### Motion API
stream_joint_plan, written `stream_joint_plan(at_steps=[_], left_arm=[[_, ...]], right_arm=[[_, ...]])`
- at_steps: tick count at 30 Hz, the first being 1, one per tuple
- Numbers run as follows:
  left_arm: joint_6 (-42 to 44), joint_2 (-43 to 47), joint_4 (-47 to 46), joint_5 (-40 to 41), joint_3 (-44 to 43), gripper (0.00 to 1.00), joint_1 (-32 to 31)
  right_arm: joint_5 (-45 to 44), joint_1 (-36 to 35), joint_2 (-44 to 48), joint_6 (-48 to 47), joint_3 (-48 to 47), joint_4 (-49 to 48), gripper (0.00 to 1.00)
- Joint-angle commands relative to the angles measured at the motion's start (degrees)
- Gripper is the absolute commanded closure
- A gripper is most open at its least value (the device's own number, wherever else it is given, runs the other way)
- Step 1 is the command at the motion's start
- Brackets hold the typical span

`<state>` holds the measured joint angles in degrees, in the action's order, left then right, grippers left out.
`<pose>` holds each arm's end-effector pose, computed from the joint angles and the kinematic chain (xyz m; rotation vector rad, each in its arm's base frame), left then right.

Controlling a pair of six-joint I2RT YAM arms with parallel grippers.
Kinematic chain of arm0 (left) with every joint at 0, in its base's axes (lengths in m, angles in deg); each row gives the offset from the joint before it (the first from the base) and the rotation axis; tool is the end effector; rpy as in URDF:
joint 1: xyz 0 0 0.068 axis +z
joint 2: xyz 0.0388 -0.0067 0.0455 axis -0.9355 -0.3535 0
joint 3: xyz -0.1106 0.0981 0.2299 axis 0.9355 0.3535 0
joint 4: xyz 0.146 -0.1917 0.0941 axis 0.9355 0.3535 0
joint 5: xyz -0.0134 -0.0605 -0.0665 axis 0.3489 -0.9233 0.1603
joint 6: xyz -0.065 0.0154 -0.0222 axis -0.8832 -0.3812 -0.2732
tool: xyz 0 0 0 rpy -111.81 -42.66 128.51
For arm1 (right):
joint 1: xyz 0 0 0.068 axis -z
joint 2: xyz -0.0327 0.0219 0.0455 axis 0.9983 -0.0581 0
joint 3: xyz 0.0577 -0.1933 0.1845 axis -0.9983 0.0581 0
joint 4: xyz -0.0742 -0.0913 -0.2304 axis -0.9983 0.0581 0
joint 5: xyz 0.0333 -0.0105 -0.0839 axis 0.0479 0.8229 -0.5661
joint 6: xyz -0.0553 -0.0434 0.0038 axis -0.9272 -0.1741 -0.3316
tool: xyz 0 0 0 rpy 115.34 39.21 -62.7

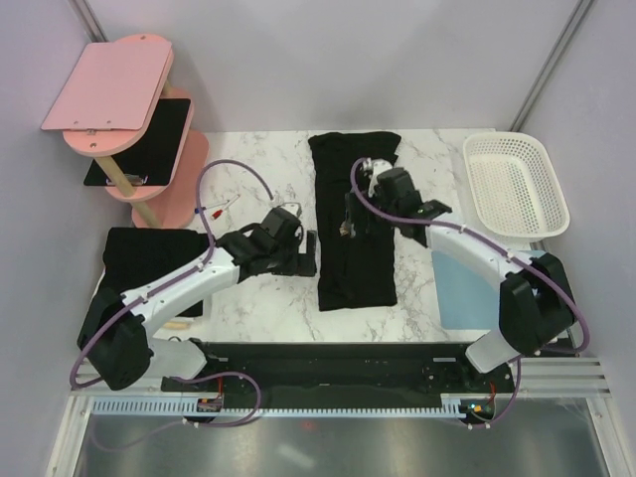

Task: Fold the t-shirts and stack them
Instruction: Rotate the tshirt 90 degrees, then grab the bottom of the folded rectangular tshirt with both arms

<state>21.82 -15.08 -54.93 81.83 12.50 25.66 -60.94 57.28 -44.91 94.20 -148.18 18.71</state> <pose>0.2080 -0.1874 0.2408 0.1869 2.5251 -0.3785 0.3135 0.1826 0.2537 -0.3351 2.2926 0.5109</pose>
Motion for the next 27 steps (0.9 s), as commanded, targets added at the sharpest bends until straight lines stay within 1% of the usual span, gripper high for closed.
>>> stream_joint_plan(at_steps=[1, 2, 3, 4, 5, 7, 9, 12, 18, 24, 25, 27], left_arm=[[-3.74, 0.73, -4.28, -10.94, 7.39, 0.02, 9.87], [-3.74, 0.73, -7.34, -16.55, 8.88, 0.02, 14.06], [-3.39, 0.56, -9.02, -19.73, 11.68, 0.02, 16.11], [-3.22, -0.05, -10.08, -22.64, 12.67, 0.02, 17.87], [-2.95, -1.45, -11.31, -26.50, 13.90, 0.02, 20.58], [-1.64, -3.48, -11.41, -28.02, 14.08, 0.01, 22.01], [-1.20, -5.41, -11.76, -28.82, 14.43, 0.01, 23.07], [-1.28, -6.47, -12.72, -28.91, 14.96, 0.01, 23.33], [-0.84, -7.44, -12.99, -27.59, 15.67, 0.01, 23.33], [-0.67, -8.14, -13.34, -27.41, 16.54, 0.02, 23.42], [-0.75, -8.23, -13.52, -27.50, 16.81, 0.02, 23.34], [-0.58, -8.32, -13.61, -27.41, 16.72, 0.02, 23.33]], right_arm=[[-14.18, -8.99, 5.26, 0.75, 7.14, 2.84, 0.09], [-15.79, -10.50, 5.53, 1.10, 8.02, 3.28, 0.24], [-17.37, -13.04, 6.23, 2.15, 8.90, 3.63, 0.27], [-18.25, -14.20, 6.50, 2.51, 10.65, 3.72, 0.29], [-20.96, -15.43, 6.77, 3.03, 11.45, 3.73, 0.35], [-22.04, -18.32, 6.86, 4.09, 12.86, 3.81, 0.37], [-23.71, -21.04, 6.77, 5.31, 13.57, 3.99, 0.37], [-24.67, -23.34, 6.51, 6.20, 14.18, 4.25, 0.37], [-24.68, -25.54, 6.42, 8.04, 13.84, 4.95, 0.38], [-25.56, -28.35, 3.17, 9.54, 12.78, 5.31, 0.45], [-25.73, -28.79, 2.82, 9.80, 12.52, 5.39, 0.51], [-26.35, -29.93, 1.85, 10.24, 11.90, 5.40, 0.53]])
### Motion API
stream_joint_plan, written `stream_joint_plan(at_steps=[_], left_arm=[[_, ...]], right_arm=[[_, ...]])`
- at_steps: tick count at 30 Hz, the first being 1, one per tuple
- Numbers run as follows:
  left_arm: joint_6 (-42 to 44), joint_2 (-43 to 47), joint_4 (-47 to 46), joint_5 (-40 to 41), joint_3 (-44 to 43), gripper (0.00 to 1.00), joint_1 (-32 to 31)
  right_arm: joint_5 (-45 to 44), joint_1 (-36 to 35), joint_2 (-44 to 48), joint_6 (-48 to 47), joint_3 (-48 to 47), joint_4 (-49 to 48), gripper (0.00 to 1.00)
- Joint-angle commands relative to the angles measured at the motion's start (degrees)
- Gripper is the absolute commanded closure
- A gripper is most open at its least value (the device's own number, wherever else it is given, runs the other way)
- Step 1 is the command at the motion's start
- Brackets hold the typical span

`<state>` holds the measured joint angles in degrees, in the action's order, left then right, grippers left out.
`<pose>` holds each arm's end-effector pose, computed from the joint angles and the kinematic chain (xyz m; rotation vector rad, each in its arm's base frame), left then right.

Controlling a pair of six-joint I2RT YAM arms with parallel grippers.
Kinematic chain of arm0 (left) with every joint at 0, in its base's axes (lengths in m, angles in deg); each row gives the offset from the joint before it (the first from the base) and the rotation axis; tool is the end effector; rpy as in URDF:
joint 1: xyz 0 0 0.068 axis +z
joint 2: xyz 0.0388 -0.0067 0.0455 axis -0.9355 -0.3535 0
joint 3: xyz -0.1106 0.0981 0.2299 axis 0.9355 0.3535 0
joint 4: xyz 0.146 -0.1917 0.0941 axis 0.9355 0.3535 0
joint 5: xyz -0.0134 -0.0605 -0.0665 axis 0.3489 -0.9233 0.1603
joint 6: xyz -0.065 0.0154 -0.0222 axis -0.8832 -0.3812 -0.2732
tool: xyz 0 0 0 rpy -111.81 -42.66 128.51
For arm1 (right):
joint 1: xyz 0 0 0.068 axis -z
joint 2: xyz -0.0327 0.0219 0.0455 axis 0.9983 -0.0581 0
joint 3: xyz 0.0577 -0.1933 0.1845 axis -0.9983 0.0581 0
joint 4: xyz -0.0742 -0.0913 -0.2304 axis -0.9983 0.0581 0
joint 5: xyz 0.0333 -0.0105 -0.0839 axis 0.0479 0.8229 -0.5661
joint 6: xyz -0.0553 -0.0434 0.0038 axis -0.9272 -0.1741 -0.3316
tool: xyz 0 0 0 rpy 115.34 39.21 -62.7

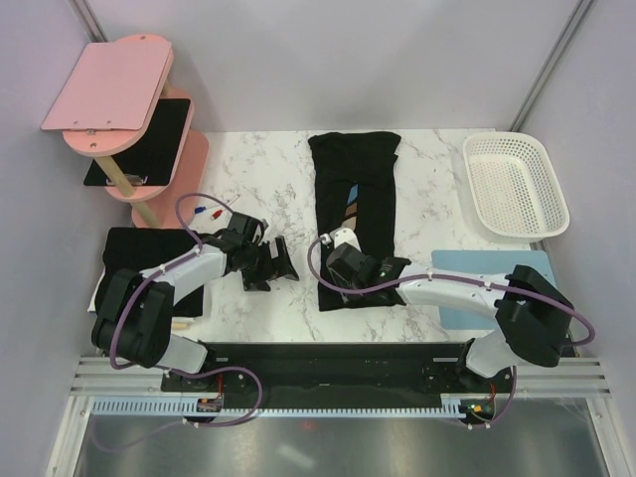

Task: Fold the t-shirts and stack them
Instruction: Grab the bottom of the folded rectangular tshirt with both arms

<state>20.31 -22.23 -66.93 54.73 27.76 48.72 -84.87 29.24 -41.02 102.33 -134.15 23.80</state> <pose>0.2396 -0.1102 0.1443 -0.2195 2.7941 -0.7195 0.1806 0.2485 0.1889 -0.6015 2.3978 0.1946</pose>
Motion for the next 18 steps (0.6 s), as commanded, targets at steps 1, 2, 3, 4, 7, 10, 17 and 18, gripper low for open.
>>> stream_joint_plan(at_steps=[1, 2, 3, 4, 7, 10, 17, 18], left_arm=[[0.93, -1.26, -1.61, -0.31, 1.55, 0.02, 0.36], [0.93, -1.35, -1.69, -0.14, 1.55, 0.02, 0.28], [0.93, -1.44, -1.70, -0.22, 1.55, 0.02, 0.36], [1.10, -1.52, -1.70, -0.22, 1.55, 0.02, 0.36], [1.19, -1.88, -1.70, -0.13, 1.55, 0.02, 0.28], [1.28, -1.88, -1.69, 0.13, 1.64, 0.02, 0.36], [1.46, -2.05, -1.61, 0.66, 2.17, 0.02, 0.28], [1.54, -2.31, -1.61, 0.66, 2.17, 0.03, 0.36]], right_arm=[[-2.76, -2.16, -2.39, 2.29, -2.31, 0.13, 0.52], [-2.77, -2.51, -2.74, 2.38, -2.57, 0.13, 0.52], [-2.94, -3.03, -3.62, 2.38, -2.83, 0.13, 0.52], [-3.47, -3.13, -4.06, 2.38, -3.18, 0.21, 0.52], [-4.87, -3.83, -6.26, 2.38, -3.89, 0.39, 0.55], [-6.63, -4.09, -7.84, 2.99, -4.50, 0.92, 0.70], [-9.27, -5.15, -5.49, 3.96, -6.44, 3.99, 0.92], [-8.84, -5.15, -4.78, 4.13, -6.26, 4.08, 0.92]])
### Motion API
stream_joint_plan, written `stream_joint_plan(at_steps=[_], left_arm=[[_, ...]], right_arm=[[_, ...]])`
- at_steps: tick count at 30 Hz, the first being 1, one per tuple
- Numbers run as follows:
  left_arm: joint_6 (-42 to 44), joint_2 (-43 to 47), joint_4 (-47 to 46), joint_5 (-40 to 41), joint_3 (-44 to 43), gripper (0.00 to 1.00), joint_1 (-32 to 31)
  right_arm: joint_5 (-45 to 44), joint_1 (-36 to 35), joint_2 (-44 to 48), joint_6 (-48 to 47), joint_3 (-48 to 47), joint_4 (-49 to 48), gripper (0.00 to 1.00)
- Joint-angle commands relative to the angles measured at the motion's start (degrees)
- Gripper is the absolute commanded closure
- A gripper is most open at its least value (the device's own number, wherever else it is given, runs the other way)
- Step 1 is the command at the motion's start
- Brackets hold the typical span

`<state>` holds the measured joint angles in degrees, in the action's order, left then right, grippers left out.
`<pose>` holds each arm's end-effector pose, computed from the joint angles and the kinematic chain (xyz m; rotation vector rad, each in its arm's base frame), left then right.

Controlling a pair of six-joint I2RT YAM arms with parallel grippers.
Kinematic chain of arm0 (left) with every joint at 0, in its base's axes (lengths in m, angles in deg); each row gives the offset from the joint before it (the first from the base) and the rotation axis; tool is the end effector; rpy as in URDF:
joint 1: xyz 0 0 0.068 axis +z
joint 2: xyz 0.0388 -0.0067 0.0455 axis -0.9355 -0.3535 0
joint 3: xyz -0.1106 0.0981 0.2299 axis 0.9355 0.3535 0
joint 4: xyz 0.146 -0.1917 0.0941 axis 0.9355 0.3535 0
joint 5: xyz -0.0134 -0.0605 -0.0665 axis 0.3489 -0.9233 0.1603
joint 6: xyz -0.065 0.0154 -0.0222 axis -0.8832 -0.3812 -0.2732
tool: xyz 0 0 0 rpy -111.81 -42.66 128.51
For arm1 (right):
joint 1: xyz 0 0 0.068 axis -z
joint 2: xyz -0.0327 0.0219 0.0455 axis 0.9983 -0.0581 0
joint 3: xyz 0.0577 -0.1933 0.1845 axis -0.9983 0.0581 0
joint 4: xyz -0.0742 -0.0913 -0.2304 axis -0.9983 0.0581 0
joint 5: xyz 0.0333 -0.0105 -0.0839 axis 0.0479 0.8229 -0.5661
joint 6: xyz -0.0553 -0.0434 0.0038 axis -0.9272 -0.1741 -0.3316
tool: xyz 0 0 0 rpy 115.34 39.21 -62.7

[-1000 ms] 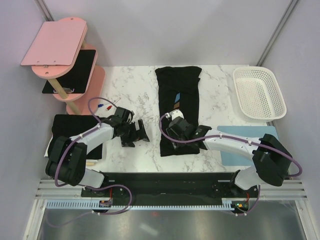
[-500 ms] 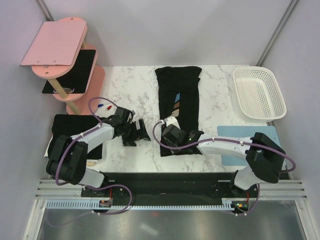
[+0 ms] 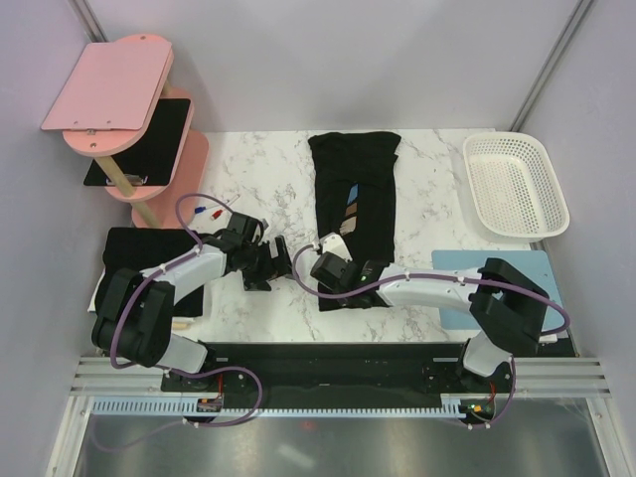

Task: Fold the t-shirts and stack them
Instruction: Grab the bottom of the folded rectangular tshirt with both arms

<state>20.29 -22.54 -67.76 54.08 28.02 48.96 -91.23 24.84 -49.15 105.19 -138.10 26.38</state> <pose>0.2405 -0.1100 0.1427 -0.2206 2.7904 -0.7354 0.1742 0.2737 0.1666 -0.6308 2.4173 0.0371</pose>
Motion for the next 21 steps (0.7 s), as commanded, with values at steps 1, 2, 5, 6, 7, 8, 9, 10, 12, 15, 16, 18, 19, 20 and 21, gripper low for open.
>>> stream_joint_plan(at_steps=[1, 2, 5, 6, 7, 8, 9, 10, 12, 15, 16, 18, 19, 20, 21], left_arm=[[1.57, -2.36, -0.86, 1.40, 1.82, 0.03, 0.04], [1.57, -2.45, -0.87, 1.40, 1.82, 0.03, 0.04], [1.57, -3.06, -0.87, 1.40, 1.64, 0.03, 0.12], [1.57, -3.15, -0.95, 1.31, 1.64, 0.03, 0.12], [1.57, -3.07, -0.87, 1.40, 1.64, 0.03, 0.04], [1.74, -3.15, -0.95, 1.40, 1.64, 0.03, 0.04], [1.74, -3.24, -0.95, 1.57, 1.73, 0.04, 0.12], [1.92, -3.33, -0.95, 1.49, 1.64, 0.04, 0.04], [1.92, -3.50, -0.95, 1.40, 1.64, 0.04, 0.12], [2.01, -3.59, -0.95, 1.31, 1.64, 0.04, 0.04], [2.09, -3.77, -0.95, 1.23, 1.64, 0.04, 0.04], [2.09, -3.68, -0.95, 1.22, 1.64, 0.04, 0.12], [2.09, -3.59, -0.95, 1.22, 1.73, 0.05, 0.04], [2.18, -3.68, -0.95, 1.40, 1.73, 0.05, 0.12], [2.18, -3.68, -0.95, 1.31, 1.73, 0.05, 0.04]], right_arm=[[-2.04, -0.76, 3.97, 1.36, -2.39, 1.42, 0.93], [-1.68, -0.76, 5.28, 1.79, -2.31, 1.41, 0.93], [0.51, -0.76, 7.48, 4.07, -1.52, 1.50, 0.93], [1.04, -0.67, 7.93, 4.78, -0.82, 1.50, 0.93], [1.39, -0.67, 8.37, 5.66, -0.38, 1.50, 0.93], [1.39, -0.75, 9.24, 6.97, 0.15, 1.68, 0.94], [1.13, -0.67, 9.69, 7.85, 1.29, 1.77, 0.94], [1.04, -0.75, 10.04, 8.47, 1.82, 1.85, 0.94], [-0.01, -0.58, 10.57, 10.75, 3.40, 2.20, 0.94], [-1.50, -0.32, 10.13, 13.12, 4.89, 3.26, 0.95], [-2.20, -0.32, 9.78, 14.01, 5.07, 4.30, 0.96], [-3.43, -0.14, 8.90, 14.98, 5.78, 4.93, 0.97], [-3.70, -0.14, 8.46, 15.85, 5.95, 5.63, 0.97], [-4.05, 0.03, 7.76, 16.30, 6.13, 5.98, 0.97], [-4.66, 0.12, 7.41, 16.82, 6.22, 6.42, 0.99]])
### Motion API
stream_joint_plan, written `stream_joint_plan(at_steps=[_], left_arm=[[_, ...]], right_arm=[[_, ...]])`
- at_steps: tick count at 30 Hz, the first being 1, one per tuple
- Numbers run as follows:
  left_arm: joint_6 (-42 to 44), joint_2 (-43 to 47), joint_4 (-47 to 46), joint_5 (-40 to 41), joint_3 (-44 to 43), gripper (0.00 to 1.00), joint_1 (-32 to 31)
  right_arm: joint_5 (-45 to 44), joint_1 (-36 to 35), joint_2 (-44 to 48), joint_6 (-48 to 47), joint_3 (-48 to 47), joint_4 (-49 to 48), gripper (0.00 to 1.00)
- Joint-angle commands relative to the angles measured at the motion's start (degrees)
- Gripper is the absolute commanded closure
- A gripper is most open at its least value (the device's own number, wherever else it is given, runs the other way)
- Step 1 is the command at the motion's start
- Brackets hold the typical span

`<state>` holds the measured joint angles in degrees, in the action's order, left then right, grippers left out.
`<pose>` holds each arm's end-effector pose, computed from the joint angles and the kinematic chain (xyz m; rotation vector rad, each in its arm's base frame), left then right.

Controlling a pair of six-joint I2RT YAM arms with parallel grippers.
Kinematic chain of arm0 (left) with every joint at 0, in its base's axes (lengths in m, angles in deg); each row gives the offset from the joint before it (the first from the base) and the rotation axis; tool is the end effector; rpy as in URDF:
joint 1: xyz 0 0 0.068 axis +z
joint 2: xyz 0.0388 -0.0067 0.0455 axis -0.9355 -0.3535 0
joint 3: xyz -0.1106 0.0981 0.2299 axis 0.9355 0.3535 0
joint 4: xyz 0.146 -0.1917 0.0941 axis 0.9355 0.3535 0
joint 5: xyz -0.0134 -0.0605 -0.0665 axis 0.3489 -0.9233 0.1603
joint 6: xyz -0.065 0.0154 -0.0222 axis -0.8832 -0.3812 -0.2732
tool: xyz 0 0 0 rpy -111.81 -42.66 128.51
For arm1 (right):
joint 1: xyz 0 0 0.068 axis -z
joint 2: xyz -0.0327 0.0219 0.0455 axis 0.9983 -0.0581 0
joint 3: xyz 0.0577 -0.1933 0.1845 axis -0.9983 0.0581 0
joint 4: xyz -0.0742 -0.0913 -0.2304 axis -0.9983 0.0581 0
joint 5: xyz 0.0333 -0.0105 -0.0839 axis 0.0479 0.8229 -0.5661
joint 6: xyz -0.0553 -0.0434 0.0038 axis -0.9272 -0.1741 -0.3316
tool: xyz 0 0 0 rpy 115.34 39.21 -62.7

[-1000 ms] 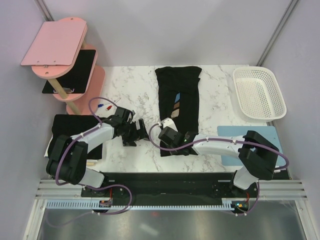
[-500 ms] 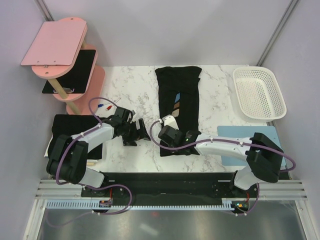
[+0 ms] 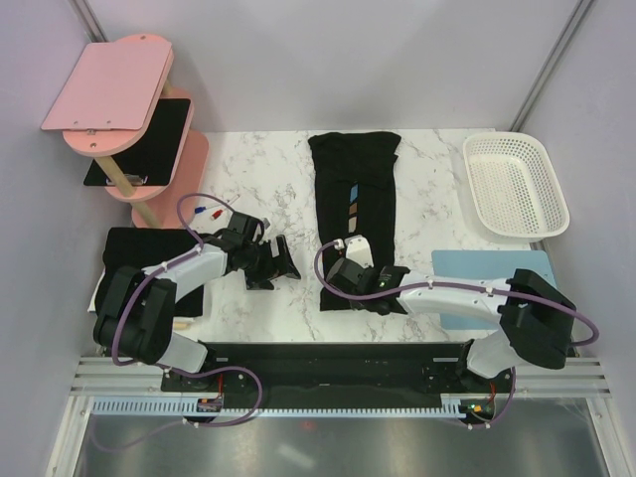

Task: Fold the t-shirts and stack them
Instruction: Grab the bottom of the folded rectangular tshirt with both arms

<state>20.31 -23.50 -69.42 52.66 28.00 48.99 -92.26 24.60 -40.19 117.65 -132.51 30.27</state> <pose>0.2435 -0.1124 0.1408 -0.2083 2.7818 -0.7728 0.1565 0.2412 0.1793 -0.3665 2.4689 0.1045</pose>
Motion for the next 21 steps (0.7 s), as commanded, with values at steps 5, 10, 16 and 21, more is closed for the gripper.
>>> stream_joint_plan(at_steps=[5, 10, 16, 21], left_arm=[[2.16, -2.89, 0.71, 2.47, 1.66, 0.05, 0.10], [2.77, -2.19, 0.71, 1.33, 1.40, 0.04, -0.07], [3.13, 2.55, 0.01, 0.62, 0.08, 0.04, -2.09], [2.43, 2.83, -0.87, 0.27, -1.32, 0.06, -4.03]], right_arm=[[-3.29, 0.63, -2.87, 5.16, 0.54, 3.06, 0.95], [-5.73, 0.63, 0.09, 3.23, -0.43, 2.80, 0.34], [-11.65, 5.78, 4.51, -5.63, -4.03, -2.10, 0.02], [-2.86, 14.77, -2.95, -15.91, -11.05, -11.07, 0.08]])
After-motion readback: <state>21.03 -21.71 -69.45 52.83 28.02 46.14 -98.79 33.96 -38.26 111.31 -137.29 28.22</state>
